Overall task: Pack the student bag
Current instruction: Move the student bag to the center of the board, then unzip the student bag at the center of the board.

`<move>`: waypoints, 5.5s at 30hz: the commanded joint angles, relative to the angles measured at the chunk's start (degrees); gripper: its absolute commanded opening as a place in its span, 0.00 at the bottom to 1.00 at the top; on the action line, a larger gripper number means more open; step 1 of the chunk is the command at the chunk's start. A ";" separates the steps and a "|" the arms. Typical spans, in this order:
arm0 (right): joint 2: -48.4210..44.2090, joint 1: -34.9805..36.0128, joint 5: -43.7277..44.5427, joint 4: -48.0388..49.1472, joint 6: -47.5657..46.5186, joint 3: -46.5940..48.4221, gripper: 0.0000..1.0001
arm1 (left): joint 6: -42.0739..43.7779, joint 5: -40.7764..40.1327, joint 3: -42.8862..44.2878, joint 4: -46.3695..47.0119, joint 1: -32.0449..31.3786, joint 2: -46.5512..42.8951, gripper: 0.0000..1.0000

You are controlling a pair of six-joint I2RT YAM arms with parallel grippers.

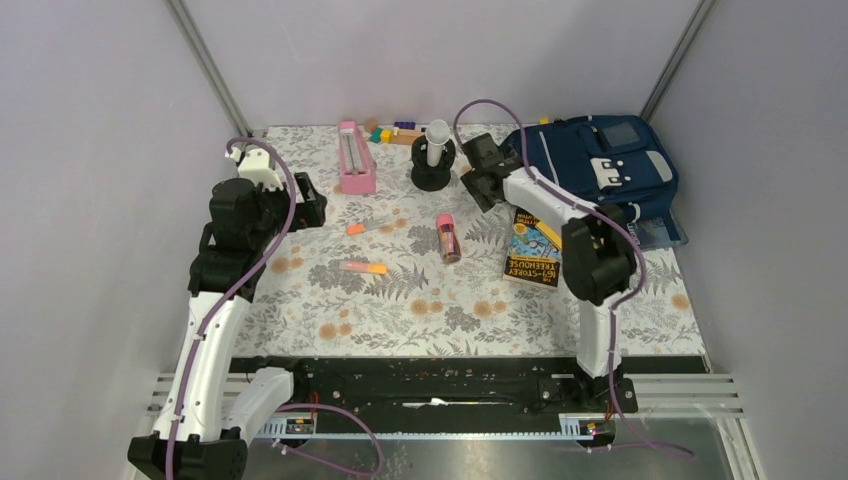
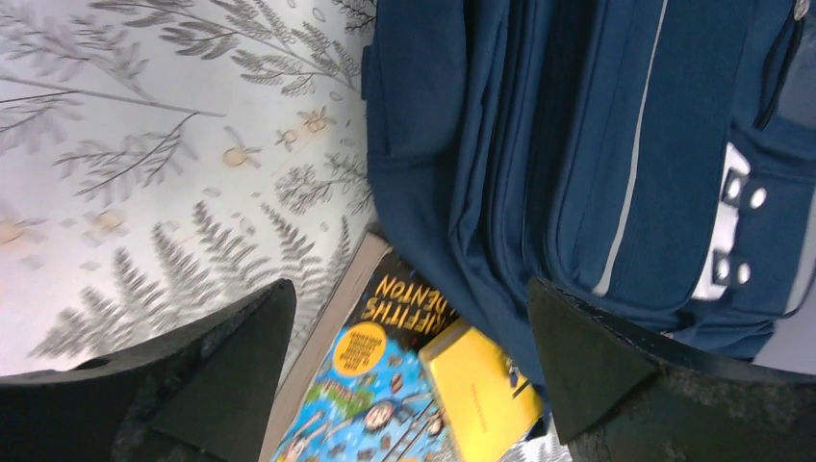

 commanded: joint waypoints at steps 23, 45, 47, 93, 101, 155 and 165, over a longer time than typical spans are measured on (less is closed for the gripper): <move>8.84 -7.03 16.56 19.36 -17.05 0.32 0.00 | 0.87 0.23 0.18 2.03 -0.03 -0.15 0.99; -34.07 0.03 15.80 15.68 -4.12 -25.39 0.00 | 0.53 2.47 -0.41 2.99 -0.03 -1.37 0.99; -38.12 2.16 14.36 12.53 -0.33 -27.97 0.00 | 0.37 2.81 -0.48 2.99 -0.03 -1.44 0.99; -61.12 -3.32 -3.31 7.76 61.06 -66.79 0.64 | 0.56 5.68 -1.59 4.56 -3.73 -0.41 0.99; -54.50 -3.40 1.95 12.99 63.34 -66.72 0.55 | 0.52 5.81 -1.54 4.57 -3.73 -0.74 0.99; -52.54 12.58 -16.50 19.00 62.31 -57.23 0.00 | 2.35 8.23 -8.56 14.80 -22.80 -0.95 0.99; -59.51 12.38 -4.93 2.84 55.51 -54.22 0.79 | -4.43 -2.60 -17.24 35.00 -42.39 6.32 0.99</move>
